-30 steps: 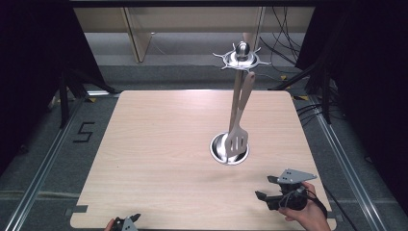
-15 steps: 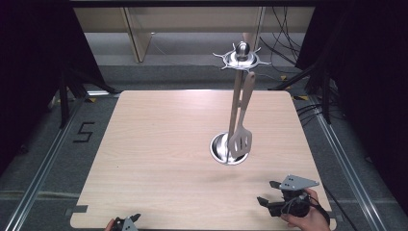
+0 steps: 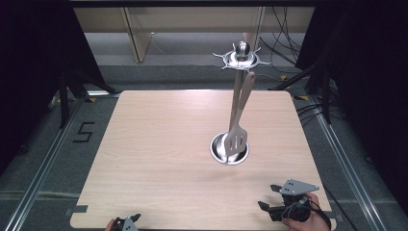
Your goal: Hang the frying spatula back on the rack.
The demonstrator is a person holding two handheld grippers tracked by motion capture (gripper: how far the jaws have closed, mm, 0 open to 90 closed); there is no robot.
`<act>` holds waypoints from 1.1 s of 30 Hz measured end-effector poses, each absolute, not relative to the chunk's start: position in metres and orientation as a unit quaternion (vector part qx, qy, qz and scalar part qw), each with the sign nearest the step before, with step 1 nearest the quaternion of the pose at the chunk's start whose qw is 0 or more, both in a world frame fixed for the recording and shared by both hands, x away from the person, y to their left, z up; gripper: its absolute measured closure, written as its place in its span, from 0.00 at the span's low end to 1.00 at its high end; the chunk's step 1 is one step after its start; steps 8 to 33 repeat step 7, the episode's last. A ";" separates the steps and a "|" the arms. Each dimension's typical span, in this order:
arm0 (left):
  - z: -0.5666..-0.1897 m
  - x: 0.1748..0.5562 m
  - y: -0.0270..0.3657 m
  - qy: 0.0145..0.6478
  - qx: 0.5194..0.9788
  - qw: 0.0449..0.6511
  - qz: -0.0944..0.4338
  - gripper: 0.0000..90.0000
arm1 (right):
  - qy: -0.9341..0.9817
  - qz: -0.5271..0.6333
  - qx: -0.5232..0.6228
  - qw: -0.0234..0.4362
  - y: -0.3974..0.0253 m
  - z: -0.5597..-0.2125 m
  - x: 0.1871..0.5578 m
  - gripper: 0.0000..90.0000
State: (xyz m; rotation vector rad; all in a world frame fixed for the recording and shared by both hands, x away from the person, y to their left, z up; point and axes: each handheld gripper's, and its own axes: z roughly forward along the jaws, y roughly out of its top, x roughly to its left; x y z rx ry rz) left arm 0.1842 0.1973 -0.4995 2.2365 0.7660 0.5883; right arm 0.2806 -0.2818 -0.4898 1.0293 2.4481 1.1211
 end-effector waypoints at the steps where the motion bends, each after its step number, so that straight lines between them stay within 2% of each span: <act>1: -0.499 0.184 0.197 0.294 0.862 0.345 0.227 0.16 | 0.843 0.385 0.351 0.130 -0.282 -0.490 0.281 0.27; 33: -0.500 0.184 0.197 0.302 0.857 0.350 0.229 0.16 | 0.841 0.383 0.359 0.131 -0.284 -0.489 0.279 0.27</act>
